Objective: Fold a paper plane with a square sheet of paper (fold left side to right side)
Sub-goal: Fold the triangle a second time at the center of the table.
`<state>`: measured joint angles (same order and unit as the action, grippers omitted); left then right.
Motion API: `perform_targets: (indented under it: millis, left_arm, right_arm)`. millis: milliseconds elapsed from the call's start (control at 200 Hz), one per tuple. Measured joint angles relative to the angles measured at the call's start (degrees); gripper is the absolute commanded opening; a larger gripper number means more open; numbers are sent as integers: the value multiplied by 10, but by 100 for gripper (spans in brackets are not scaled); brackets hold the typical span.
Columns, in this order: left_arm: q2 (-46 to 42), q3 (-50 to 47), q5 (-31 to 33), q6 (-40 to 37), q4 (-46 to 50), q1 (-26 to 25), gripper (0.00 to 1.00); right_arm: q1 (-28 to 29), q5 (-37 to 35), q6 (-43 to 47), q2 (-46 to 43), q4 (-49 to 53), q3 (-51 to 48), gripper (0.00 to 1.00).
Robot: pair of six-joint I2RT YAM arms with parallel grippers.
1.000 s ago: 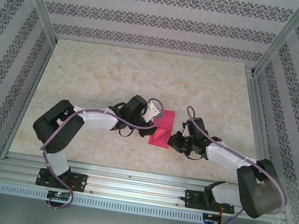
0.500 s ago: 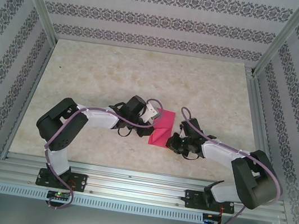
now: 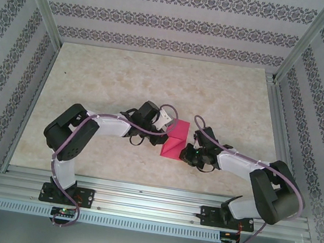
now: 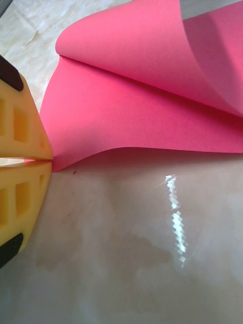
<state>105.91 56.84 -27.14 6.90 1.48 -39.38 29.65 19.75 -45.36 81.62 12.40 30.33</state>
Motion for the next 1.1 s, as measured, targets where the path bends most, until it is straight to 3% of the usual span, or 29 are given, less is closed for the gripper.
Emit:
perform_targets:
  millis: [1099]
  left_arm:
    - [32,7,39,-1,0,1,0]
  right_arm:
    - [4,-4,5,4,10,7,12]
